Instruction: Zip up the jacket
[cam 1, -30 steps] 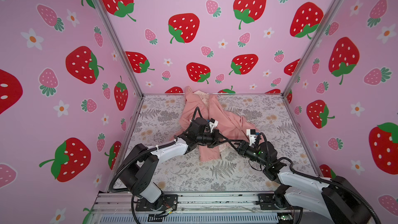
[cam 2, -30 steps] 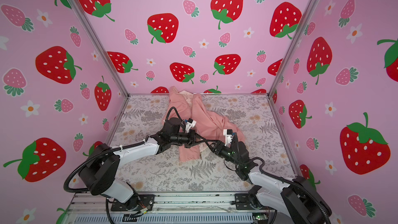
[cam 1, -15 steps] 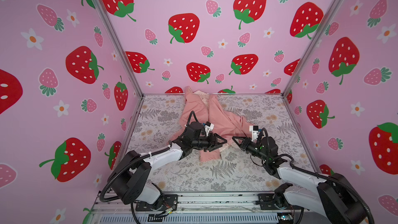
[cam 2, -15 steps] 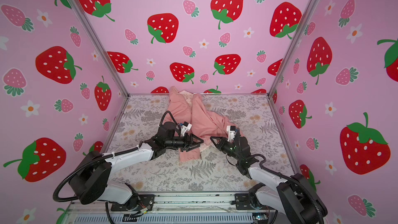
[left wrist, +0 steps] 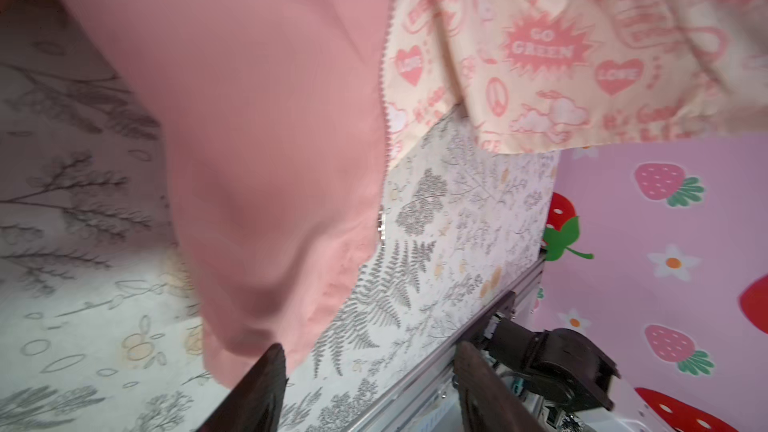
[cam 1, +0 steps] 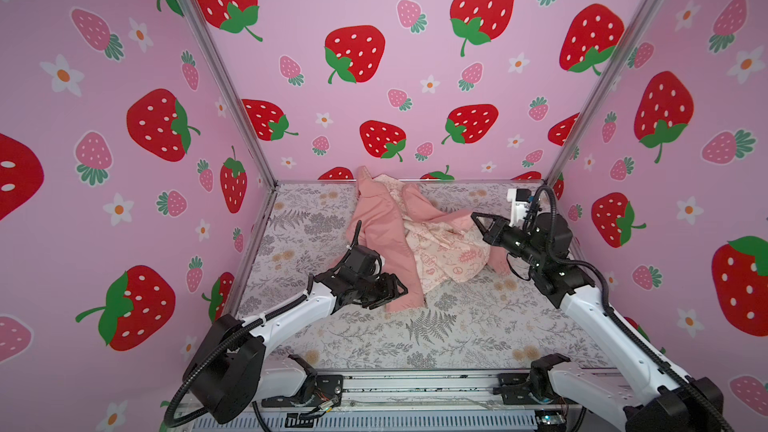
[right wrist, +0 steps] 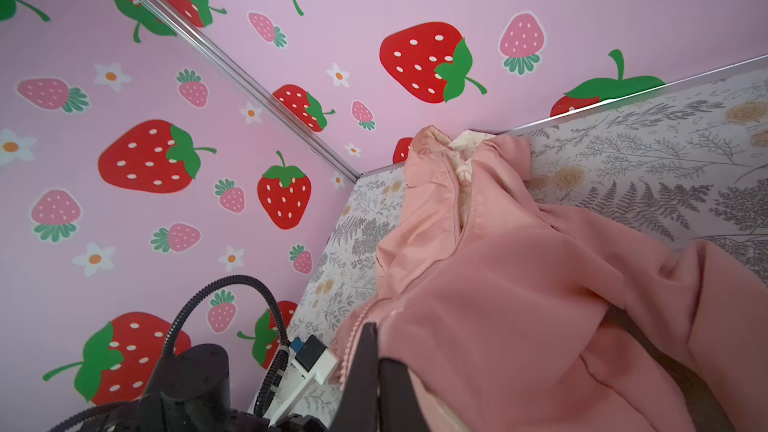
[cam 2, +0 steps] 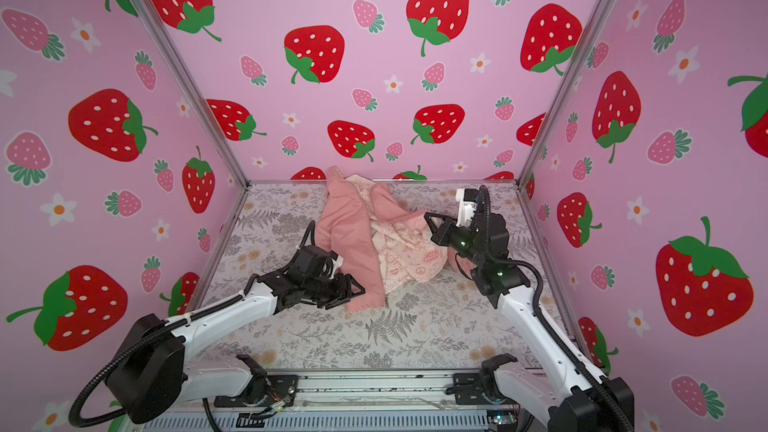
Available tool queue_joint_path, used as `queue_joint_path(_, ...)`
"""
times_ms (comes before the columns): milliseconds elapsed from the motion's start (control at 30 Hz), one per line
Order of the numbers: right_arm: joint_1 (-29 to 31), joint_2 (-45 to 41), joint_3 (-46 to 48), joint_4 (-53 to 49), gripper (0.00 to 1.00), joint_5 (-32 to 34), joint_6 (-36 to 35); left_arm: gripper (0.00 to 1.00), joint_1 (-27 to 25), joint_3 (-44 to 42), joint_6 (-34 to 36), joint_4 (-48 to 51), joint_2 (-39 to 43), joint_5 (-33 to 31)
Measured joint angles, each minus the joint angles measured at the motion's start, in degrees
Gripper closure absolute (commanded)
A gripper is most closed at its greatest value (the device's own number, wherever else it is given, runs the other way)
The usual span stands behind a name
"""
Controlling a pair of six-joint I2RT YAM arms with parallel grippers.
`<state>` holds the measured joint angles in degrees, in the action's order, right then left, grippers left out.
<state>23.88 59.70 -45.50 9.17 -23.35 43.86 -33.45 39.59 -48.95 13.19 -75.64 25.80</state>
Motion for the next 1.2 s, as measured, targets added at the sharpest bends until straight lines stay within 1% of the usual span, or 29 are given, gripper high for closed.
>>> queue_joint_path(133, 3.7, 3.8, 9.6, 0.9, 1.00, 0.0, -0.7, 0.33, 0.2, -0.2, 1.3, 0.8, -4.6, -1.5)
queue_joint_path(233, 6.4, 6.8, 17.3, 0.8, 1.00, 0.2, -0.2, 0.37, 0.4, -0.2, 2.1, 0.7, -6.8, -2.2)
queue_joint_path(300, 7.5, 7.1, 20.9, 0.9, 1.00, 0.6, 0.2, 0.47, 0.4, -0.2, 2.6, 0.6, -8.2, -2.6)
queue_joint_path(367, 7.8, 7.1, 22.7, 1.5, 1.00, 1.1, 0.6, 0.66, 0.5, -0.1, 3.1, 0.5, -9.4, -3.0)
queue_joint_path(433, 8.0, 7.1, 23.3, 2.5, 1.00, 1.6, 0.9, 0.80, 0.7, -0.1, 3.4, 0.2, -10.4, -3.4)
queue_joint_path(467, 8.1, 7.1, 23.5, 2.9, 0.93, 1.9, 1.0, 0.87, 0.9, -0.1, 3.5, 0.2, -10.6, -3.7)
queue_joint_path(500, 8.1, 7.2, 23.5, 3.2, 0.87, 2.2, 1.0, 0.90, 1.2, -0.1, 3.6, 0.2, -10.7, -3.9)
queue_joint_path(567, 8.1, 7.2, 23.5, 3.1, 0.70, 3.2, 0.8, 0.98, 2.0, -0.2, 3.8, 0.3, -10.5, -4.4)
queue_joint_path(633, 8.1, 6.9, 23.4, 1.9, 0.56, 4.5, 0.6, 0.98, 3.4, -0.5, 4.3, 0.3, -9.9, -4.4)
queue_joint_path(667, 8.1, 6.3, 23.3, 0.8, 0.50, 5.5, 0.6, 0.98, 4.3, -0.8, 4.3, 0.3, -9.4, -4.4)
queue_joint_path(733, 8.3, 4.4, 23.2, -1.4, 0.49, 7.4, 1.1, 0.98, 6.1, -1.4, 5.0, 0.6, -8.4, -4.3)
queue_joint_path(767, 8.6, 3.0, 23.1, -2.4, 0.45, 8.4, 1.3, 0.96, 7.0, -1.8, 5.3, 0.7, -7.8, -4.3)
queue_joint_path(867, 10.5, -1.3, 22.7, -4.4, 0.45, 11.4, 1.9, 0.95, 9.7, -3.0, 6.3, 1.0, -6.6, -4.1)
queue_joint_path(933, 14.0, -2.8, 21.1, -5.6, 0.46, 13.7, 2.6, 0.95, 11.5, -3.6, 7.2, 1.4, -6.2, -3.7)
queue_joint_path(1000, 17.5, -2.4, 19.0, -5.5, 0.47, 14.9, 3.0, 0.87, 13.2, -3.7, 7.9, 1.9, -6.2, -3.2)
queue_joint_path(1067, 21.0, -0.1, 16.8, -4.2, 0.47, 15.2, 3.3, 0.79, 14.6, -3.7, 8.9, 2.3, -6.2, -3.0)
queue_joint_path(1133, 24.3, 4.6, 14.1, -2.4, 0.47, 15.1, 3.5, 0.72, 15.5, -3.7, 9.7, 3.1, -6.1, -2.9)
queue_joint_path(1200, 27.6, 11.1, 10.9, -0.3, 0.47, 14.5, 3.7, 0.70, 16.1, -3.7, 10.3, 4.1, -5.8, -2.8)
